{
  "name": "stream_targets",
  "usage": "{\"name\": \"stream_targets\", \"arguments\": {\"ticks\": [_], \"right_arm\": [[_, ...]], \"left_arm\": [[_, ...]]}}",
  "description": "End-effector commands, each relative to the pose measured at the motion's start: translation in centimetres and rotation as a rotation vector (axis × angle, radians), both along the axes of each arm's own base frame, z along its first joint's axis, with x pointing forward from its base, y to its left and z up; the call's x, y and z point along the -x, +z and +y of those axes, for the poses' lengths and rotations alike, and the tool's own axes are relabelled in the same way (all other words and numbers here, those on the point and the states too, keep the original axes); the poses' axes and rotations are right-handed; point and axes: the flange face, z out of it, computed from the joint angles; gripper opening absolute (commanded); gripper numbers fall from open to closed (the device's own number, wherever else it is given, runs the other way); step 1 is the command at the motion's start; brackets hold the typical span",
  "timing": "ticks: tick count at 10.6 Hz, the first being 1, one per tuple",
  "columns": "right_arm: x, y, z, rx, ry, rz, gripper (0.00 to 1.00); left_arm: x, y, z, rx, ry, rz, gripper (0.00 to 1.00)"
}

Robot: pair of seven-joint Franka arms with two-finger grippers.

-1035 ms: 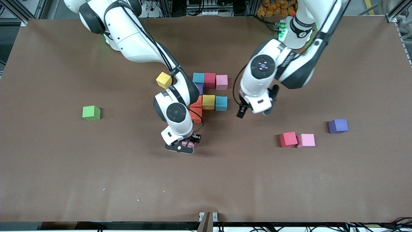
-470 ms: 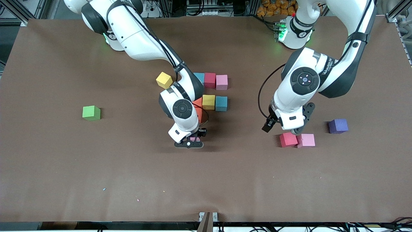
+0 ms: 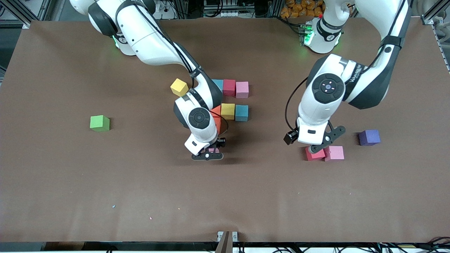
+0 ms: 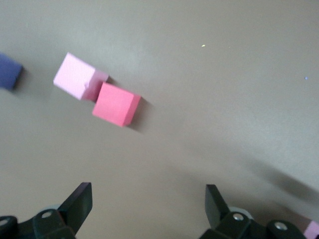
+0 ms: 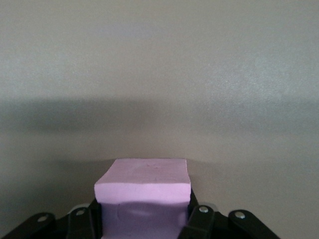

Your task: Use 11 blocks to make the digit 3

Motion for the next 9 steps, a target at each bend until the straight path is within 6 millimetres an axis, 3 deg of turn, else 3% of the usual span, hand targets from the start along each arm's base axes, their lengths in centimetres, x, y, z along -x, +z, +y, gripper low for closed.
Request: {"name": "stream_targets", "arguments": {"ticks": [1, 3, 5, 9], "right_arm": [[1.8, -0.6, -0.7, -0.002, 0.002, 0.065, 0.0], [2.1, -0.9, -0.8, 0.002, 0.002, 0.072, 0.0], [2.7, -1.0, -0.6, 0.001, 0.008, 0.083, 0.0], [3.6, -1.0, -0.3, 0.0, 0.017, 0.098, 0.0]], "left_arm": [[-1.6, 1.7, 2.9, -0.039, -0.168, 0.007, 1.0], [-2.1, 2.4, 4.0, -0.049, -0.256, 0.019, 1.0], [-2.2, 3.9, 6.4, -0.065, -0.277, 0.046, 1.0], [-3.1, 4.3, 9.0, -0.065, -0.334, 0.055, 1.0]]}}
